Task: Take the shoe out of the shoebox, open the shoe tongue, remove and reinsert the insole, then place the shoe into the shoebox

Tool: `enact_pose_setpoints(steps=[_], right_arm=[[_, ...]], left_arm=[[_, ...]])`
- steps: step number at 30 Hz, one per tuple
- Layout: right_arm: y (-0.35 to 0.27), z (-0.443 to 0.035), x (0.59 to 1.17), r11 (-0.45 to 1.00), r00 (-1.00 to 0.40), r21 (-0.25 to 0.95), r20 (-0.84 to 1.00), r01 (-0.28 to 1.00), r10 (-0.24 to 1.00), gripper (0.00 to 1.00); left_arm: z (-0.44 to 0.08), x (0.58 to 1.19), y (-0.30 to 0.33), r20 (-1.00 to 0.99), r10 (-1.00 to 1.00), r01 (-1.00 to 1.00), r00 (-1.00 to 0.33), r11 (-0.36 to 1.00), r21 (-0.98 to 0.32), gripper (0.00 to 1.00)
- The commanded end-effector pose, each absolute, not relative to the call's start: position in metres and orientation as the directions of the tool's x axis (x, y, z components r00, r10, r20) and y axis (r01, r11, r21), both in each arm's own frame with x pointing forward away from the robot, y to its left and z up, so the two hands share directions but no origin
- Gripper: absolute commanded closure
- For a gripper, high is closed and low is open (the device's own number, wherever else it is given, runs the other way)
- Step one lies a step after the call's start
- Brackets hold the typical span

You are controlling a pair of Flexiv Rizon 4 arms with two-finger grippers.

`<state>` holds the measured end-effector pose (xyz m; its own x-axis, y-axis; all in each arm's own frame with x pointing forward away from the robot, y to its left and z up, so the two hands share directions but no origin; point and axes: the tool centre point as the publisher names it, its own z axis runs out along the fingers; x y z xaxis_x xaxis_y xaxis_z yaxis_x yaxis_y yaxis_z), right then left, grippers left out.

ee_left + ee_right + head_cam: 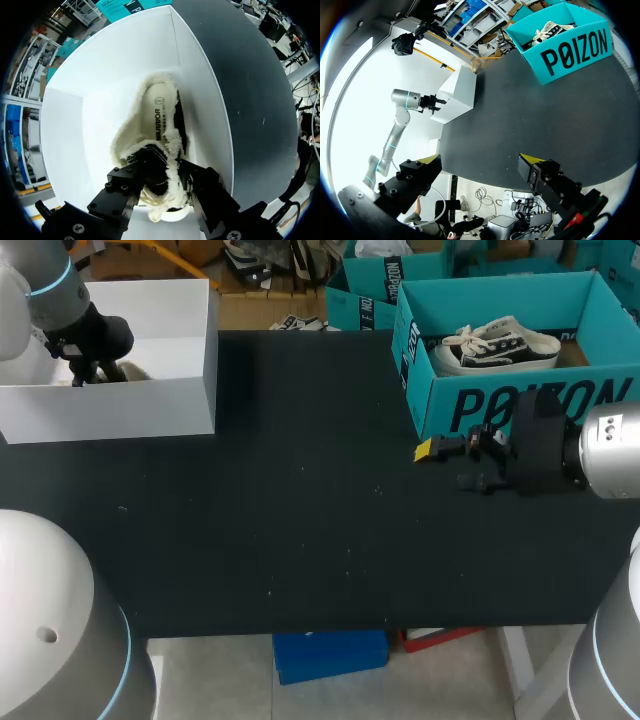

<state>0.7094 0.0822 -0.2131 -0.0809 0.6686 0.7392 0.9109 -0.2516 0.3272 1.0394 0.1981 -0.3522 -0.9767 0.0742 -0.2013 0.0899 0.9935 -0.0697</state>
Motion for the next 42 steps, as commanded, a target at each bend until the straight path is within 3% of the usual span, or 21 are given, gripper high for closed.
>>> enact_pose_setpoints(steps=[1, 34, 42], right_arm=[[0.082, -0.213, 0.709, -0.252, -0.08, 0.327, 0.739, 0.911, 0.669, 0.0], [0.082, -0.213, 0.709, -0.252, -0.08, 0.327, 0.739, 0.911, 0.669, 0.0], [0.082, -0.213, 0.709, -0.252, -0.08, 0.327, 0.739, 0.911, 0.669, 0.0]], left_arm=[[-0.343, 1.041, 0.197, -0.192, 0.078, 0.091, -0.978, 0.994, -0.065, 0.0], [-0.227, 1.042, 0.159, -0.247, 0.147, 0.144, -0.958, 0.989, 0.031, 0.0], [-0.236, 1.03, 0.137, -0.288, 0.086, 0.093, -0.954, 0.996, -0.011, 0.0]])
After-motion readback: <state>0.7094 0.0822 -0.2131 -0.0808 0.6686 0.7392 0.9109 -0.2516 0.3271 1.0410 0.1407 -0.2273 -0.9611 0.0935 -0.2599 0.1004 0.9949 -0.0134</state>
